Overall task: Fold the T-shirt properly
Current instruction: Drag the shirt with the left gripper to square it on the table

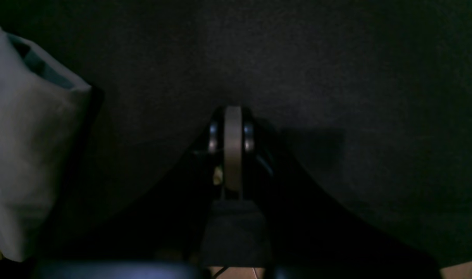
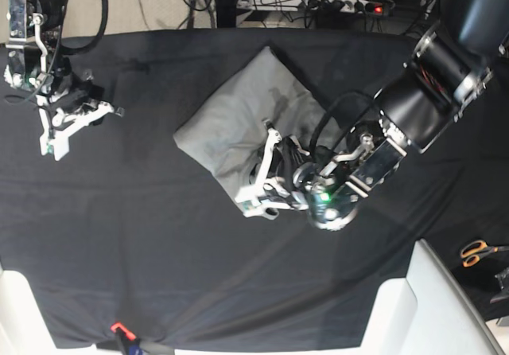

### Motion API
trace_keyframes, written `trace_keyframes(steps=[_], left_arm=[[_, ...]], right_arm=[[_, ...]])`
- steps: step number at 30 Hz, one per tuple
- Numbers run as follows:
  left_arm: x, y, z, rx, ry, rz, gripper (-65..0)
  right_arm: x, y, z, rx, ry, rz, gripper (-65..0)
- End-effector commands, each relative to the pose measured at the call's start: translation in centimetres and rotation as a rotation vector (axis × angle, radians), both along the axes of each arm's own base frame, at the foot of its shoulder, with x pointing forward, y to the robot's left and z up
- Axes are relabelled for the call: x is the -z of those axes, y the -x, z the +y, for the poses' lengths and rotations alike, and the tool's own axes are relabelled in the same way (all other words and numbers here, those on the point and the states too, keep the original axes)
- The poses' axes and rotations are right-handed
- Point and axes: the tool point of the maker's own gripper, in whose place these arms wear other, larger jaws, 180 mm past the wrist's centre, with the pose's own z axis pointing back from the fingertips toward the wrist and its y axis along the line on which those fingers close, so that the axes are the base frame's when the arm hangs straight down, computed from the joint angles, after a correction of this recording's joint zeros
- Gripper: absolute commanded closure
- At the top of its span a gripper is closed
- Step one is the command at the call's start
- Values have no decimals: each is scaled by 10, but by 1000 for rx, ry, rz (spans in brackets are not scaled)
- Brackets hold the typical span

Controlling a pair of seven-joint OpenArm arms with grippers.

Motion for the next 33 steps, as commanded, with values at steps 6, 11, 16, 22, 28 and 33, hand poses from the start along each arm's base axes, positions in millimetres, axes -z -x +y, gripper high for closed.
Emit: trace_keyframes(steps=[6,11,16,22,28,33], left_arm=[[-9,-14,-11,259,-117,-115,0],[-7,-18,-18,455,-188,-207,0],[-12,-26,-36,501,-174,-283,0],[-20,-24,-65,525,-106,-309,0],[-20,-10,-80,588,-79,-317,0],[-10,-4,-79,600,-69,-287,0]], right_arm=[[-14,-18,-5,5,11,-60,0],[-16,-23,-2,68,-13,-69,0],[-17,-27,-4,91,-19,-76,0],[-19,-29,-4,94,-19,-80,0],[-20,-33,-5,94,-18,-88,0],[-21,-34,-5,94,-18,-89,0]])
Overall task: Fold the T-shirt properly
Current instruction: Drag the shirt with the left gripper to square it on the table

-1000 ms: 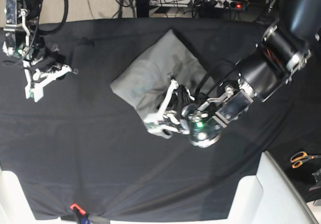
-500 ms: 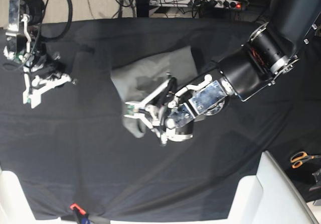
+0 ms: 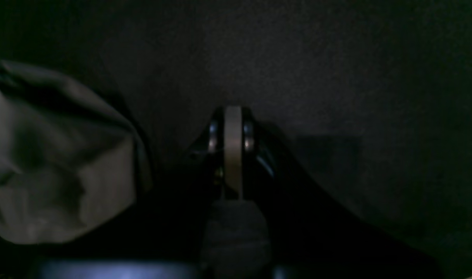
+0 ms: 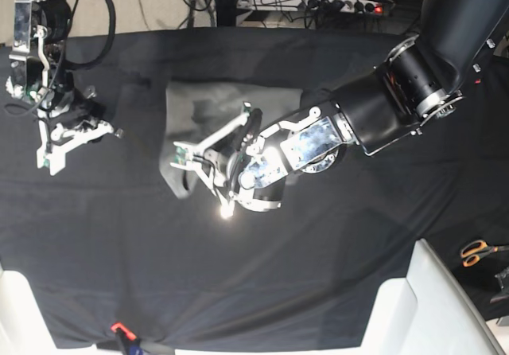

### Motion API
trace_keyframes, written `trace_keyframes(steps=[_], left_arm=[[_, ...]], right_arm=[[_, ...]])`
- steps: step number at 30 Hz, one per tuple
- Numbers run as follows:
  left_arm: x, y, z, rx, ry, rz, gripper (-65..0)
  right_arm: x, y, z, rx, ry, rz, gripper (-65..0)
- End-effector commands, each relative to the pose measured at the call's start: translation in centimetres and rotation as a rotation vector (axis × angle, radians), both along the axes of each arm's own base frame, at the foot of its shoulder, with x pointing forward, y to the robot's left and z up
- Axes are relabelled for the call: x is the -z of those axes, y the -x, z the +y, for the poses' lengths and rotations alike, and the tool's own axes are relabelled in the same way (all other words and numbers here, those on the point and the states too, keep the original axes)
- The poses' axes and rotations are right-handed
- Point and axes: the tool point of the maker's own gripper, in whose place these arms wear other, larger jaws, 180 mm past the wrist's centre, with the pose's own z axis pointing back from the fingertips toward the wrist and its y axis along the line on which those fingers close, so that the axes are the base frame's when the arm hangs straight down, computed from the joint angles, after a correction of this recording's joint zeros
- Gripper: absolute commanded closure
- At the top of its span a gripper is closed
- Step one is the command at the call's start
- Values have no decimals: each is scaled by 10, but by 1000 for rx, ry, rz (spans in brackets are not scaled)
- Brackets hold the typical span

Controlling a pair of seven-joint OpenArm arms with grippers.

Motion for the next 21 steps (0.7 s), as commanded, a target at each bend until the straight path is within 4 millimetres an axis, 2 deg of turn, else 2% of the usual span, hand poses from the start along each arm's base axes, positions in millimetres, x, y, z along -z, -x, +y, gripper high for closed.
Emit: trace_keyframes(steps=[1,21], left_arm=[[-11,-14,-1,-1,10,-30,0],[-8,-18,5,-15,-7,-28,0]], right_arm=[[-9,-9,-5,7,9,-36,0],[-6,-4,-4,6,8,-22,0]])
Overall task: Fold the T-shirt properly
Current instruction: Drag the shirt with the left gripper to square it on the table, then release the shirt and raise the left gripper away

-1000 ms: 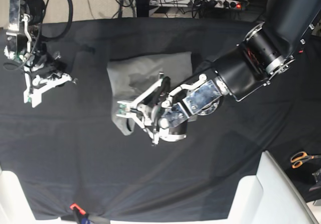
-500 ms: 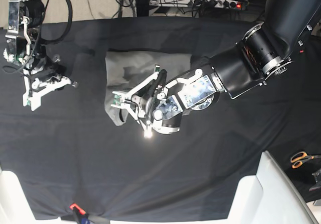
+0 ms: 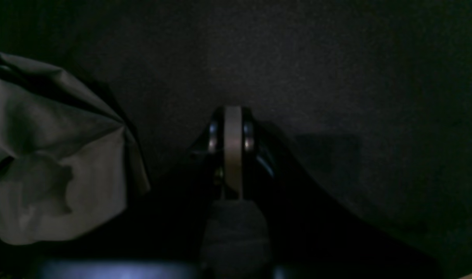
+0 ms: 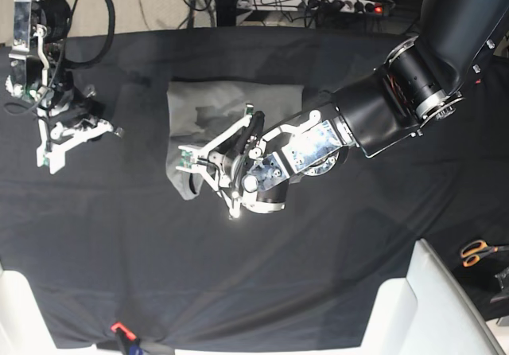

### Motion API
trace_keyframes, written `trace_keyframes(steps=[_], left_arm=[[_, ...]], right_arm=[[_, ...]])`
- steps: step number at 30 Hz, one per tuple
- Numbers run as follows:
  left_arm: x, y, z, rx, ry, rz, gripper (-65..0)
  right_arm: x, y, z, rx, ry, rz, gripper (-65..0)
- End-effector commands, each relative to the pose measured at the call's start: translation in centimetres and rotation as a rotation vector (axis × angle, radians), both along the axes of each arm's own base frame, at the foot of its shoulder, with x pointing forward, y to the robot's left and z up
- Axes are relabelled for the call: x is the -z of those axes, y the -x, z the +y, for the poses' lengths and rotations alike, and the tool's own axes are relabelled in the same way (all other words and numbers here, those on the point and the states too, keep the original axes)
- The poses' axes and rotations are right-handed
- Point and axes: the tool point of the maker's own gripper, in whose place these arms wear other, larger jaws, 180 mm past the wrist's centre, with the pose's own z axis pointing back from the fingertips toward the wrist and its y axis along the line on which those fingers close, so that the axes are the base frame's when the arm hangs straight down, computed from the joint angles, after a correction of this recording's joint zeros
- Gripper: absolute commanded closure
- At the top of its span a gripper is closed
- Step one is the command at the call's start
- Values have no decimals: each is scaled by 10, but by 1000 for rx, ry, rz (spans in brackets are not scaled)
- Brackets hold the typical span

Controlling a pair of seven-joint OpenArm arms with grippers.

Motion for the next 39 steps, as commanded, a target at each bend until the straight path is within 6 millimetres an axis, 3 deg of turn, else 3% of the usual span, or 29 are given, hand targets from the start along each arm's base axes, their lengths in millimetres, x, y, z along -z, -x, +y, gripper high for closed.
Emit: trace_keyframes(steps=[1,3,7,12,21,34,39], left_arm=[[-10,-15,-1,-5,5,-26,0],[-2,-16,4,-24,-17,-10,-12],[6,-17,12,-47,-47,6,-145],[-3,-32,14,-52,-52,-24,-255],[-23,-54,3,-41,-35,-77,-395],[-70,-101,-3,-42,-20,-191,-650],[-112,-128,-24,-145,129,-224,-650]], right_arm=[[-7,-7,-5,6,9,-29,0],[-7,-6,-5,6,9,-26,0],[-6,-5,-5,6,9,-25,0],[-5,-2,-4,5,9,-20,0],[-4,-1,-4,5,9,-17,0],[-4,0,-2,-2,7,-13,0],[-5,-1,-1,-10,7,-20,0]])
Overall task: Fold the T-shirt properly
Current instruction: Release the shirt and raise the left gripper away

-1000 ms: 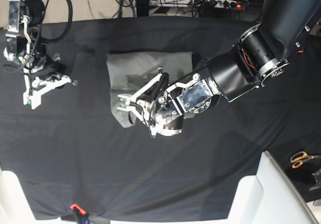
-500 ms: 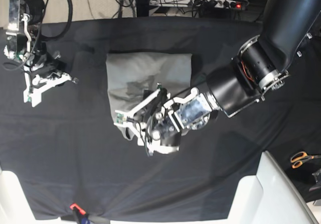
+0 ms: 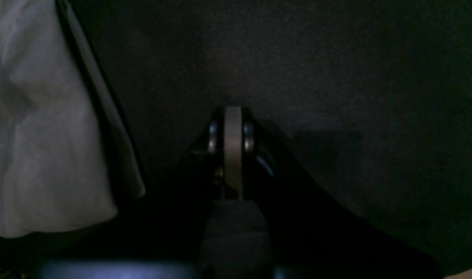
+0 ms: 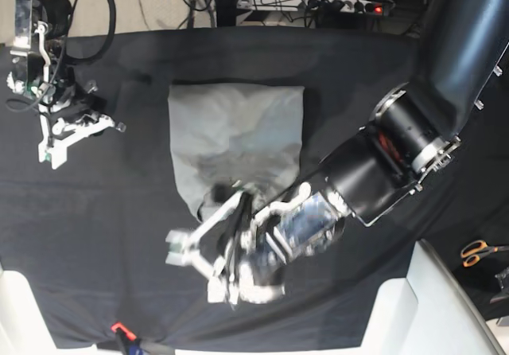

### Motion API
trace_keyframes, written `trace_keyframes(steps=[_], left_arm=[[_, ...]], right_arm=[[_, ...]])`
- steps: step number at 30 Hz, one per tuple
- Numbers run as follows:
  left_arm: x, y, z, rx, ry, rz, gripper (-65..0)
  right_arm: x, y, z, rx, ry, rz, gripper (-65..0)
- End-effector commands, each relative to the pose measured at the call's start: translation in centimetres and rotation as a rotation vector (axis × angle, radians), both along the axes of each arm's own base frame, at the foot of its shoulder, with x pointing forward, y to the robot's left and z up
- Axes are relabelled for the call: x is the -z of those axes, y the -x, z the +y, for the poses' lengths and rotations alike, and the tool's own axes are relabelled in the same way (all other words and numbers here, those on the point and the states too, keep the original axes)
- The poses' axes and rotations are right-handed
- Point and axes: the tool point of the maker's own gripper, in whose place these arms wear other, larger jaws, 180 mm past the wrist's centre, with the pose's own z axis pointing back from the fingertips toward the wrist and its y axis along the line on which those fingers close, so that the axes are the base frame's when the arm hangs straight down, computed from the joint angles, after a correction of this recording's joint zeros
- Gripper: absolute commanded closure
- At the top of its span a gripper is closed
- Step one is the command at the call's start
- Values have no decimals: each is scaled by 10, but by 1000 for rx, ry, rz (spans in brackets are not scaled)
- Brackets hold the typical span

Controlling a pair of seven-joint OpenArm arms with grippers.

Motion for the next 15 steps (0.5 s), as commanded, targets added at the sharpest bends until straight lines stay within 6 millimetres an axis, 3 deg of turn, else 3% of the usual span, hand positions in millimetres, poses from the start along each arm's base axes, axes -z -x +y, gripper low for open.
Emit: trace_keyframes(steps=[1,3,4,5,8,9,13,15], left_arm=[[-36,-24,-6,-35,57,-71,-650],[-54,-31,2,-100,71,-91,-609],[-57,-28,6,-130,74,-90,-533],[-58,-21,8,-144,84,-91,-439],[-43,20,26,-172,118,-82,-51],[-37,36,31,-174,134,-71,0],[-4,108,47,-203,187,22,0],[10,134,58,-234,192,71,0]], right_arm=[[-10,-8,-3,-4,10,-39,0],[-10,-8,-2,-10,9,-41,0],[-10,-9,4,-26,6,-41,0],[-11,-9,8,-41,7,-46,0],[-21,-7,21,-116,15,-75,0],[-25,-8,24,-128,16,-88,0],[-33,-10,25,-139,21,-110,0],[-32,-9,22,-140,28,-105,0]])
